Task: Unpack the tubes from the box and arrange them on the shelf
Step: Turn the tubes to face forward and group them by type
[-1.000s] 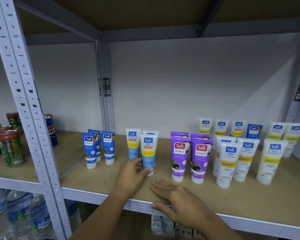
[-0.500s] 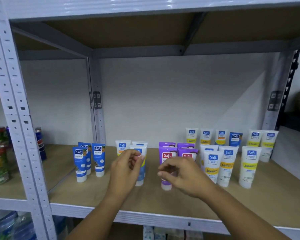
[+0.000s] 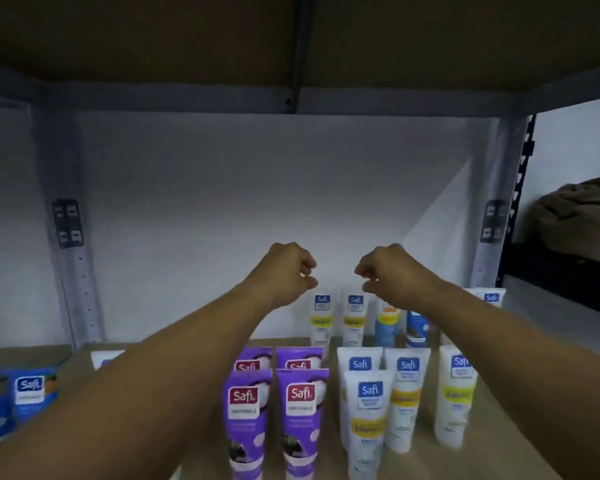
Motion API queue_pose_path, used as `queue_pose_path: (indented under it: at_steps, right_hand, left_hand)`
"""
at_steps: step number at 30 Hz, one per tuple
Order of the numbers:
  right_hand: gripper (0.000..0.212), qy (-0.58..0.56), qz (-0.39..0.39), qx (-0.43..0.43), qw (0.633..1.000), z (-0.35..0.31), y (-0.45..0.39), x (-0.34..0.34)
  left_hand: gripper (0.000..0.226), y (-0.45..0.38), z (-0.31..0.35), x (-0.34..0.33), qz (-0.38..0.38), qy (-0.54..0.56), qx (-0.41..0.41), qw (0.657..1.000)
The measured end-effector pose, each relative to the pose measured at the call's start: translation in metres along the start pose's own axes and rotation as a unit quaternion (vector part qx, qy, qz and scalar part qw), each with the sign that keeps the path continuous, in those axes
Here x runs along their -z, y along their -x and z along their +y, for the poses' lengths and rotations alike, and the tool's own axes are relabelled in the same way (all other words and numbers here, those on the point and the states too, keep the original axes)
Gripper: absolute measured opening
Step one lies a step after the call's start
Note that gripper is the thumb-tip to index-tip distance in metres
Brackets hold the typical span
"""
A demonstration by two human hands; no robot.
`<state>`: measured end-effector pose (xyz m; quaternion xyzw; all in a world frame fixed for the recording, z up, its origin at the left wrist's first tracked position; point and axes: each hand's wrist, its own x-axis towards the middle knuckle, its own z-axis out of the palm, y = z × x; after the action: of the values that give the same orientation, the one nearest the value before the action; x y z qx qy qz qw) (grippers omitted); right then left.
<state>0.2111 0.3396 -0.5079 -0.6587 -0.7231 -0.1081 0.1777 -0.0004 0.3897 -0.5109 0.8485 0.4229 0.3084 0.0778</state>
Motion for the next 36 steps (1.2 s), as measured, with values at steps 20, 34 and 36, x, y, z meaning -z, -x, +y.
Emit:
queue_pose_path:
  at_steps: [20,34,36]
  right_hand:
    - [0.025,0.034,-0.047,0.022,0.998,0.016,-0.053,-0.021]
    - [0.02,0.072,0.08,0.031,0.994,-0.037,0.043,0.158]
    - [0.02,0.072,0.077,0.026,0.994,-0.044,0.064,0.176]
  left_hand:
    - [0.017,-0.061,0.008,-0.026,-0.1,-0.135,-0.02,0.986]
    - [0.015,0.004,0.125,0.101,0.058,-0.122,-0.092,0.987]
    - [0.016,0.02,0.143,0.11,0.06,-0.114,-0.099,0.987]
